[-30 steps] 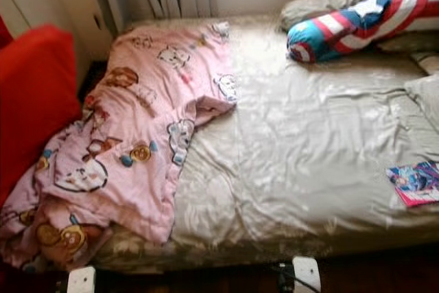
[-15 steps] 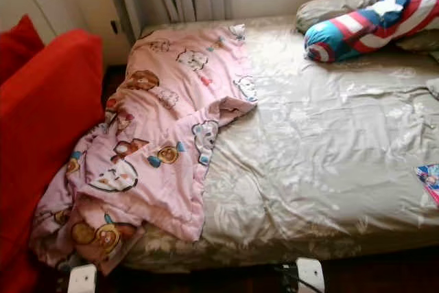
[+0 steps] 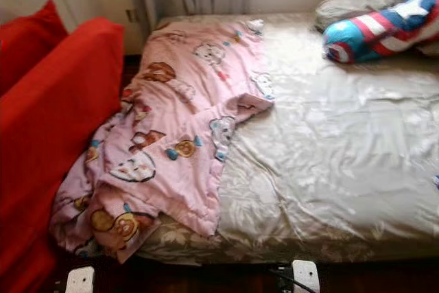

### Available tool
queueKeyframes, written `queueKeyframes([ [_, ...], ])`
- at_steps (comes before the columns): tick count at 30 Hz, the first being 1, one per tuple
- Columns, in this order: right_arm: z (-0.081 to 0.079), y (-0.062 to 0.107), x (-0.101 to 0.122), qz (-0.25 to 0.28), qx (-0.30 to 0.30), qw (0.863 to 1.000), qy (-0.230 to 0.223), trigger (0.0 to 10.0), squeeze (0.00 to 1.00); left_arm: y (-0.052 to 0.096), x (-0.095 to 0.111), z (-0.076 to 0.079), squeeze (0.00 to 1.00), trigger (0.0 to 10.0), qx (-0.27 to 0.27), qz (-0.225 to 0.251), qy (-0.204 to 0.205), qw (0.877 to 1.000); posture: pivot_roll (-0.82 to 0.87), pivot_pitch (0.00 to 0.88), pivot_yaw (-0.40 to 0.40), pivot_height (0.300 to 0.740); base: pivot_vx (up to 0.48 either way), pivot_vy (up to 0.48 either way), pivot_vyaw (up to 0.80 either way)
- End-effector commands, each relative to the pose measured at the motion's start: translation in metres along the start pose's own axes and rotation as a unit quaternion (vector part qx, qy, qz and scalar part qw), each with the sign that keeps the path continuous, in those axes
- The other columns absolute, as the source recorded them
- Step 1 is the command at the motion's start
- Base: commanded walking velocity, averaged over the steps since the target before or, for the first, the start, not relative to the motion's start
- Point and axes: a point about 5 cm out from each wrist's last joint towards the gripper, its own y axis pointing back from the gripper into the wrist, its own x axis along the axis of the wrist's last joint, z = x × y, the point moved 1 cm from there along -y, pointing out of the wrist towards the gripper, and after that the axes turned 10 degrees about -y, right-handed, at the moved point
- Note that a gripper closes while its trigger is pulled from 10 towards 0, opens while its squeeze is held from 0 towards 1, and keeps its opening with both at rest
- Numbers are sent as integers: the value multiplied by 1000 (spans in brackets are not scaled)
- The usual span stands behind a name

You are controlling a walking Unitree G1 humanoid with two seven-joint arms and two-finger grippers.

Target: Clean up the room

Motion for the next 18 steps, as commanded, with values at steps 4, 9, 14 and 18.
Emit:
queueKeyframes([
  [4, 0, 1, -5, -7, -3, 1000, -1, 10000, 0, 2, -7, -1, 0, 10000, -2, -9, -5, 1000, -48, 105, 30, 740, 0, 0, 800],
  [9, 0, 1, -6, -7, -2, 1000, 2, 10000, 0, 2, -6, 1, 0, 10000, -5, -9, -6, 1000, -51, 104, 31, 740, 0, 0, 604],
  [14, 0, 1, -5, -6, -1, 1000, 3, 10000, 0, 2, -7, 1, 0, 10000, -4, -10, -5, 1000, -50, 114, 32, 740, 0, 0, 551],
  [18, -1, 1, -5, -7, -1, 1000, 3, 10000, 0, 2, -9, 0, 0, 10000, -3, -13, -4, 1000, -49, 116, 33, 740, 0, 0, 570],
])
